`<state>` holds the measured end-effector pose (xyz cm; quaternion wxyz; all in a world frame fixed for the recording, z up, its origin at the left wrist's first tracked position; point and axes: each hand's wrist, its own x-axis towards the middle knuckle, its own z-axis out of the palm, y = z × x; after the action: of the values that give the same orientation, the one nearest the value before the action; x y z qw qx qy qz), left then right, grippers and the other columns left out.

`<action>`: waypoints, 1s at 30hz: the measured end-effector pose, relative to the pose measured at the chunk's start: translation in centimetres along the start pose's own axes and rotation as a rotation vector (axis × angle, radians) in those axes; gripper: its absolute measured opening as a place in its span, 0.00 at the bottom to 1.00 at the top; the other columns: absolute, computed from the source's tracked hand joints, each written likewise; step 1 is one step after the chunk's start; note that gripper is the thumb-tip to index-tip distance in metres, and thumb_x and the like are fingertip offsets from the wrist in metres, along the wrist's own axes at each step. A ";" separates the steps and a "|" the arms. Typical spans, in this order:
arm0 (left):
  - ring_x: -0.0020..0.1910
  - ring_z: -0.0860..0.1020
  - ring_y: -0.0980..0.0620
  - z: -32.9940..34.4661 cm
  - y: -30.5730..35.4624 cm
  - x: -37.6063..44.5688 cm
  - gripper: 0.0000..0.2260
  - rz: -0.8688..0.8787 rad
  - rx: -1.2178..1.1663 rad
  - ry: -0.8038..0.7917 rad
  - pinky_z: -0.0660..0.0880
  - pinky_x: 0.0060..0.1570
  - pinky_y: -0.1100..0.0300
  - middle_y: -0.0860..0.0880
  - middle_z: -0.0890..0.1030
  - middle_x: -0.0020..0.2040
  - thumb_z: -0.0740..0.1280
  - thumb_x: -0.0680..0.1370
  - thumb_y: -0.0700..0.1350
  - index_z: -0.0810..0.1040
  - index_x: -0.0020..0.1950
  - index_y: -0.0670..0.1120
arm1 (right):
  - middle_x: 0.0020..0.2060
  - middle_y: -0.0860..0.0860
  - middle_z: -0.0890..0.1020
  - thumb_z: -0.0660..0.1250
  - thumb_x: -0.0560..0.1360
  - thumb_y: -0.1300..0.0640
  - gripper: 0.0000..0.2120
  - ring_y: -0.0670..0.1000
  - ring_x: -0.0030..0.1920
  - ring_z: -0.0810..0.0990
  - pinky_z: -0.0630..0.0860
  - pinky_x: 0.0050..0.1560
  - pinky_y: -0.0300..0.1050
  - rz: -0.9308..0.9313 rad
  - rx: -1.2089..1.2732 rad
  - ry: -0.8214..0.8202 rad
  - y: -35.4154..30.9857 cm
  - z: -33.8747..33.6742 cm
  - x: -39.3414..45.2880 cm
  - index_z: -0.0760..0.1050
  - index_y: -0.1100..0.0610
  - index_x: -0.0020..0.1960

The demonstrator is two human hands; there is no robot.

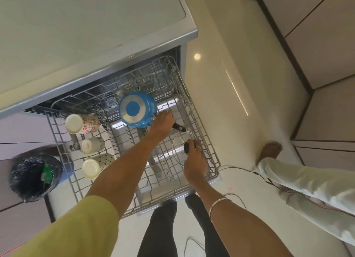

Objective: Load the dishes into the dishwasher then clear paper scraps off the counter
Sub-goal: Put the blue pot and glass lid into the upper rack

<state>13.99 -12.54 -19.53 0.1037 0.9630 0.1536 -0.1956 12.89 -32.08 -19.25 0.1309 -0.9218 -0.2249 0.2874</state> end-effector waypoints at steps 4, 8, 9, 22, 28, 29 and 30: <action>0.57 0.75 0.47 0.2 0.3 -0.3 0.09 -0.006 -0.050 0.044 0.73 0.59 0.54 0.45 0.77 0.54 0.68 0.78 0.38 0.80 0.57 0.43 | 0.67 0.56 0.74 0.76 0.68 0.64 0.40 0.57 0.58 0.81 0.82 0.50 0.50 -0.048 -0.090 -0.039 0.3 -0.7 -0.1 0.60 0.53 0.74; 0.61 0.74 0.46 0.7 0.7 -1.1 0.12 -0.044 -0.031 0.031 0.71 0.65 0.51 0.45 0.78 0.57 0.69 0.77 0.39 0.78 0.60 0.43 | 0.66 0.57 0.73 0.78 0.65 0.64 0.44 0.57 0.55 0.82 0.83 0.47 0.50 -0.065 -0.153 -0.071 0.3 -0.8 -0.4 0.57 0.55 0.74; 0.62 0.74 0.45 0.9 0.7 -1.2 0.14 -0.054 -0.017 0.029 0.70 0.66 0.51 0.45 0.78 0.58 0.69 0.76 0.39 0.78 0.62 0.44 | 0.66 0.57 0.73 0.79 0.65 0.64 0.45 0.56 0.54 0.82 0.83 0.46 0.50 -0.069 -0.174 -0.074 0.5 -0.8 -0.5 0.57 0.56 0.74; 0.80 0.47 0.42 3.8 2.8 -8.3 0.30 -0.110 0.070 0.054 0.45 0.78 0.45 0.39 0.51 0.80 0.58 0.80 0.37 0.50 0.80 0.38 | 0.69 0.59 0.69 0.76 0.67 0.64 0.42 0.59 0.56 0.79 0.82 0.49 0.53 -0.093 -0.264 -0.055 0.5 -2.4 -3.5 0.57 0.54 0.74; 0.79 0.50 0.41 3.8 3.9 -13.8 0.29 -0.174 -0.117 0.074 0.45 0.78 0.47 0.38 0.55 0.79 0.57 0.79 0.37 0.52 0.79 0.37 | 0.69 0.60 0.70 0.71 0.70 0.62 0.32 0.59 0.68 0.71 0.74 0.65 0.52 -0.095 -0.211 0.007 -1.6 -3.7 -5.6 0.63 0.61 0.71; 0.79 0.51 0.41 3.6 3.9 -14.6 0.29 -0.196 -0.154 0.086 0.45 0.78 0.48 0.38 0.56 0.79 0.57 0.79 0.36 0.53 0.79 0.37 | 0.69 0.60 0.70 0.70 0.71 0.62 0.31 0.59 0.69 0.69 0.71 0.69 0.51 -0.119 -0.211 0.018 -2.1 -3.9 -5.9 0.63 0.62 0.71; 0.79 0.51 0.41 3.5 3.9 -15.3 0.29 -0.218 -0.190 0.092 0.45 0.78 0.48 0.38 0.56 0.79 0.58 0.79 0.36 0.54 0.79 0.37 | 0.70 0.60 0.69 0.68 0.72 0.63 0.31 0.58 0.70 0.68 0.67 0.71 0.50 -0.145 -0.211 0.026 -2.6 -4.2 -6.1 0.62 0.63 0.72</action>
<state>0.68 -20.96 -15.87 0.1652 0.9345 0.2795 -0.1458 9.96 -33.29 -12.08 0.0565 -0.9153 -0.3184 0.2400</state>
